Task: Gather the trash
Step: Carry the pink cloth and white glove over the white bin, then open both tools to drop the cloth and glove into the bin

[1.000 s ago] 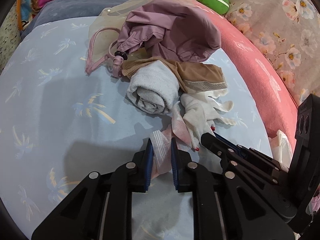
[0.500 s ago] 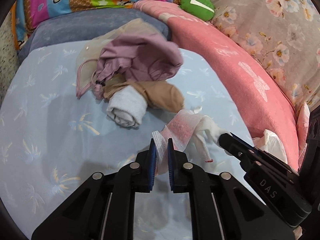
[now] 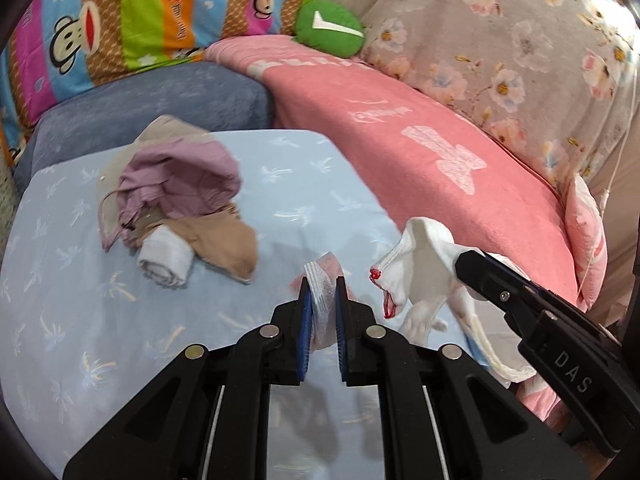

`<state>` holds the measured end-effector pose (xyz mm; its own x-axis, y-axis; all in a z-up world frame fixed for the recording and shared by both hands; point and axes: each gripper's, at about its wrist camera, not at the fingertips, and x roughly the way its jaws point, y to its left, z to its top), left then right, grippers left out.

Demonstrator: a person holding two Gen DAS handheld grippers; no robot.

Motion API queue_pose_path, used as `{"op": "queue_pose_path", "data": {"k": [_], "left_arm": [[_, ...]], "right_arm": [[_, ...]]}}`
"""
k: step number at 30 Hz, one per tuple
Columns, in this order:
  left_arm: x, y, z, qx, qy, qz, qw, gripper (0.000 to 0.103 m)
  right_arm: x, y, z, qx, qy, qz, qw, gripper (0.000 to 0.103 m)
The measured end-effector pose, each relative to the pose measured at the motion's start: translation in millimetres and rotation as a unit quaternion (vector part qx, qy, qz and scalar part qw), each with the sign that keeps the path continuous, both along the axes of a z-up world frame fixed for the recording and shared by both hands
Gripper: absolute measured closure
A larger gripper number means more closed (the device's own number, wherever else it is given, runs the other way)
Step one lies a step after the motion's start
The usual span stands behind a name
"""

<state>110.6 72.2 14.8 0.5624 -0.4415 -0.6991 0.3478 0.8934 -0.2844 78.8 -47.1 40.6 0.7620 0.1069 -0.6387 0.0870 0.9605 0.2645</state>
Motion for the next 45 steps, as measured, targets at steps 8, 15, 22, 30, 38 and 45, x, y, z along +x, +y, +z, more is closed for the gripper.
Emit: {"op": "queue_pose_path", "data": {"k": [8, 15, 22, 30, 38, 45], "left_arm": [[-19, -57, 16, 0.005, -0.025, -0.055, 0.9982, 0.092], [-34, -110, 22, 0.013, -0.036, -0.106, 0.9936, 0.092], [-48, -157, 21, 0.02, -0.037, -0.15, 0.9878, 0.092], [-60, -203, 13, 0.027, -0.033, -0.196, 0.9796, 0.092], [-64, -240, -4, 0.047, -0.025, -0.219, 0.9743, 0.092], [-66, -257, -9, 0.054, -0.022, -0.224, 0.9728, 0.092]], "right_arm": [[-39, -58, 19, 0.006, -0.025, -0.056, 0.998, 0.099], [-69, -109, 20, 0.013, -0.031, -0.104, 0.994, 0.099], [-94, -154, 11, 0.023, -0.031, -0.145, 0.989, 0.099], [-111, -194, -8, 0.031, -0.018, -0.187, 0.982, 0.099], [-116, -218, -24, 0.035, -0.017, -0.218, 0.975, 0.099], [-120, -242, -31, 0.051, -0.018, -0.234, 0.971, 0.099]]}}
